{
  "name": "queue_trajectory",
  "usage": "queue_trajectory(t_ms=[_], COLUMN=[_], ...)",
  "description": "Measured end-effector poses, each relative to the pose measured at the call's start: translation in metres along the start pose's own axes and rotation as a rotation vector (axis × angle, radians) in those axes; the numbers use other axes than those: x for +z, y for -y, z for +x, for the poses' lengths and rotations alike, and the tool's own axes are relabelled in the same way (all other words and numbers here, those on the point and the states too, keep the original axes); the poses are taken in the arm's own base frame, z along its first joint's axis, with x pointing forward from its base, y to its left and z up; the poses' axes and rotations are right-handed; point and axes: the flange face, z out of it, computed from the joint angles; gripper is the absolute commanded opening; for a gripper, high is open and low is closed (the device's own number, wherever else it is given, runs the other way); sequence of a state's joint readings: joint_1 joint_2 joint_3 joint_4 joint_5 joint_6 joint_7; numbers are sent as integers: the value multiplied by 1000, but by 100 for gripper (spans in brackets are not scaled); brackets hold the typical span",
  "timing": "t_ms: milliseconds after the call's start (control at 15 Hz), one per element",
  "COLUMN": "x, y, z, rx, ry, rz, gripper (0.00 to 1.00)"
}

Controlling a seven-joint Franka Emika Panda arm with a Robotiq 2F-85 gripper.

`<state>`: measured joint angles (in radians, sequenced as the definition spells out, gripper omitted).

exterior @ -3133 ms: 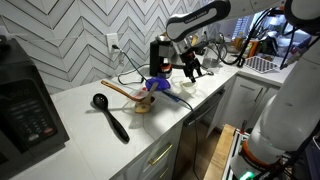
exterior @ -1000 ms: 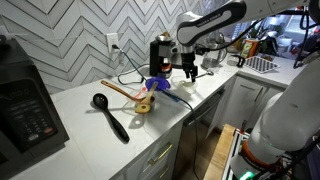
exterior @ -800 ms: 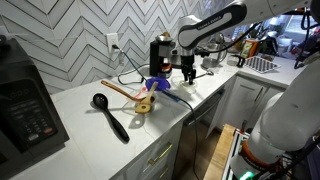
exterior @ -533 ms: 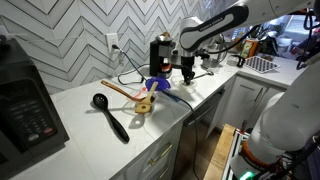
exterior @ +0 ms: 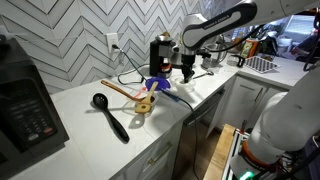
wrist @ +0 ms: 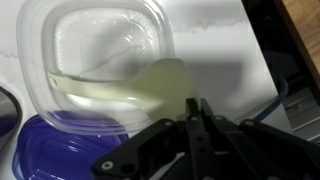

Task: Pick up the white cooking spoon from the clear bowl and put it in the bowl with the wooden ladles

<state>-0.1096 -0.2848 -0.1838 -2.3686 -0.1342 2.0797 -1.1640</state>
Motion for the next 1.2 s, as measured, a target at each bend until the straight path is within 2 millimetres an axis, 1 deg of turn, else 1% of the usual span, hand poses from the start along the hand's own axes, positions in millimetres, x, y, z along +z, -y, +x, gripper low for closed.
queue_trajectory(t_ms=[67,200,400,533,600,667,733,800,867,933,1067,1200], x=[-7,-21,-38,-39,-36,-32,-27,-23,-22,-22,-23,-29], y=[5,20,54,82,96,110,122,128,131,130,127,131], z=[4,17,47,78,95,112,125,131,133,131,130,139], rx=[-9,-16,-11,-6,-1,8,14,16,18,22,28,23], ry=[-6,-11,-26,-42,-55,-71,-82,-84,-84,-84,-89,-128], rz=[-14,-51,-146,-243,-300,-354,-386,-397,-400,-401,-403,-452], gripper=[1,1,1,1,4,4,4,4,4,1,1,1])
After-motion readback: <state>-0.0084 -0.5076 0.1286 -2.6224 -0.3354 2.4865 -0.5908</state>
